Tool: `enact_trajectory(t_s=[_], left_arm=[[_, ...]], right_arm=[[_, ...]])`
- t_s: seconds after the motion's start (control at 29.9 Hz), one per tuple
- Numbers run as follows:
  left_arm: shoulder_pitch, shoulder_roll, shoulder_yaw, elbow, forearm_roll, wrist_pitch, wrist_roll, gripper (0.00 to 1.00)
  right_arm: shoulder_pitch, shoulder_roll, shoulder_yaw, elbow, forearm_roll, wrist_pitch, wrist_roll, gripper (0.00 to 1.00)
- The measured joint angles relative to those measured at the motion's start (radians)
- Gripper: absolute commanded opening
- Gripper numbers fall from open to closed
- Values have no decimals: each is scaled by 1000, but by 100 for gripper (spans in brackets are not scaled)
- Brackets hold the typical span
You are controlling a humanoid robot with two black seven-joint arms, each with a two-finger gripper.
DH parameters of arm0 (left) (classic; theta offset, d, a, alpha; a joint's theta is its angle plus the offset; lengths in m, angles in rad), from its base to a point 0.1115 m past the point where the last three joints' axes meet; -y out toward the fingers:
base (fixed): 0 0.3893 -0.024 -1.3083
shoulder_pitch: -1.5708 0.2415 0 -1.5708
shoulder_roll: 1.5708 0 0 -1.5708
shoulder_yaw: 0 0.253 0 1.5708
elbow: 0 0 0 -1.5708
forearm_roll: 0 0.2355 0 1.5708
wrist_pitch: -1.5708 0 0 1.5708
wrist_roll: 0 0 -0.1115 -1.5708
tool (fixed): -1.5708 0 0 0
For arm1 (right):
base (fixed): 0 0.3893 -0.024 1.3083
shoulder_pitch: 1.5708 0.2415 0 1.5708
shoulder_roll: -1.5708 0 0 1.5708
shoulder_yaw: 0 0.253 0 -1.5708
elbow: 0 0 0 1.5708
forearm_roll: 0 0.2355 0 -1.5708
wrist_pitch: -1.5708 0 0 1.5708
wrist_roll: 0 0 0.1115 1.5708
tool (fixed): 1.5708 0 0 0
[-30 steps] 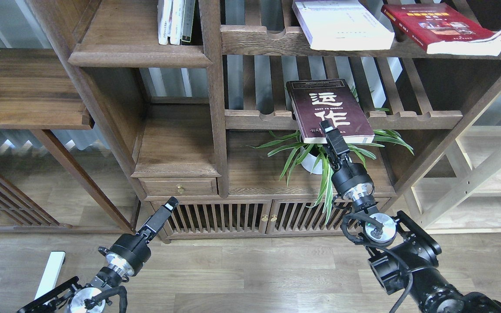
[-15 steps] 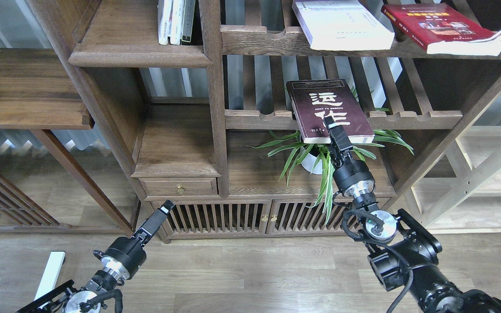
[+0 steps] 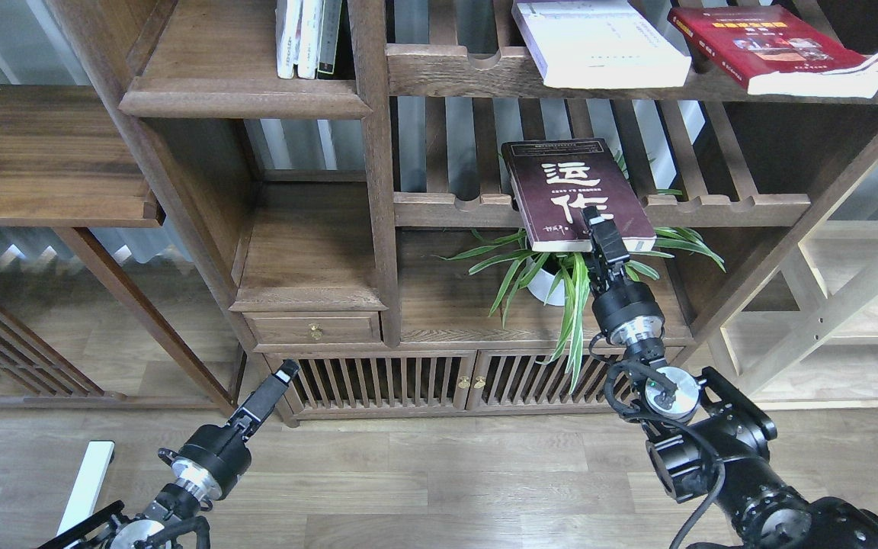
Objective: Organize books on shelf
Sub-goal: 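Raise the right gripper to the bottom edge of the dark red book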
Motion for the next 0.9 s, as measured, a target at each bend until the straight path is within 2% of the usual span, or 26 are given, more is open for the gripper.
enact_trajectory(t_s=[0.23,0.57,0.74,0.9], left_arm=[[4,8,-1,1,-1,0,-2,99],[6,14,-7,0,-6,0,-8,99],[6,14,-7,2,-6,0,-8,99],[6,14,-7,4,-6,0,-6,99]], right_arm=[[6,0,-11,2,0,0,0,95],[7,0,-13,2,1,0,-1,71],[7,0,-11,-3,0,-12,0,70],[7,0,-11,-5,0,-49,0,58]])
